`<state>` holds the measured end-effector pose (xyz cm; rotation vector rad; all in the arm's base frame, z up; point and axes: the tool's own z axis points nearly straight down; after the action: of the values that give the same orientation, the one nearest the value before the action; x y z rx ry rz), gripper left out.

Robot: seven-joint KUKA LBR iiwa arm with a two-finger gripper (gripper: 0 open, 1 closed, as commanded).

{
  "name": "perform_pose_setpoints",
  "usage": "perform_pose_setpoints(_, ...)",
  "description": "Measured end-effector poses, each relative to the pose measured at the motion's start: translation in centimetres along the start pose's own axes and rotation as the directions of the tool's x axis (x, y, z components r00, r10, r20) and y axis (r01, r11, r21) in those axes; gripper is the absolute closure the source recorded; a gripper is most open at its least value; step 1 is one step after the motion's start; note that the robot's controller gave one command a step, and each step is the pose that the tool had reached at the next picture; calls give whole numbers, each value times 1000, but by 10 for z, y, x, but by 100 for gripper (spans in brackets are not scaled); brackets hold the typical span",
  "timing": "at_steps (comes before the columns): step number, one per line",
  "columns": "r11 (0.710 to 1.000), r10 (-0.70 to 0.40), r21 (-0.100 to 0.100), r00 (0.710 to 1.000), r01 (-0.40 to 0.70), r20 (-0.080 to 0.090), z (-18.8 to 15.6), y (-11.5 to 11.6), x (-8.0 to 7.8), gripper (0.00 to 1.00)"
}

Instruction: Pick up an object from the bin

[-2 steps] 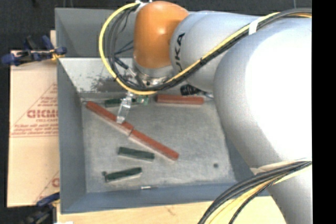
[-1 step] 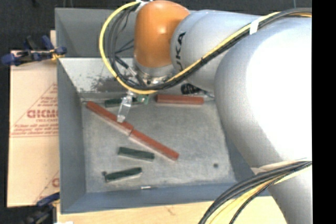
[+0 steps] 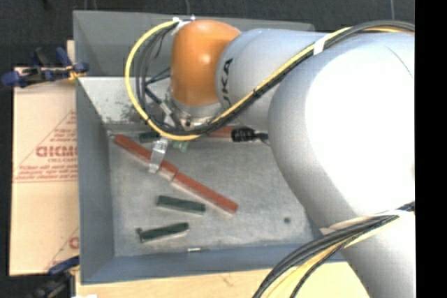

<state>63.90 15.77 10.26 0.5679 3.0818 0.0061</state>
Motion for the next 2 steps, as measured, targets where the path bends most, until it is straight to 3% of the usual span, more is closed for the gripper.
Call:
perform_pose_setpoints(1, 1000, -23, 5, 1000, 23, -2, 12, 9, -10, 0)
perform_pose_setpoints(2, 999, 34, -8, 999, -34, 14, 24, 26, 34, 100)
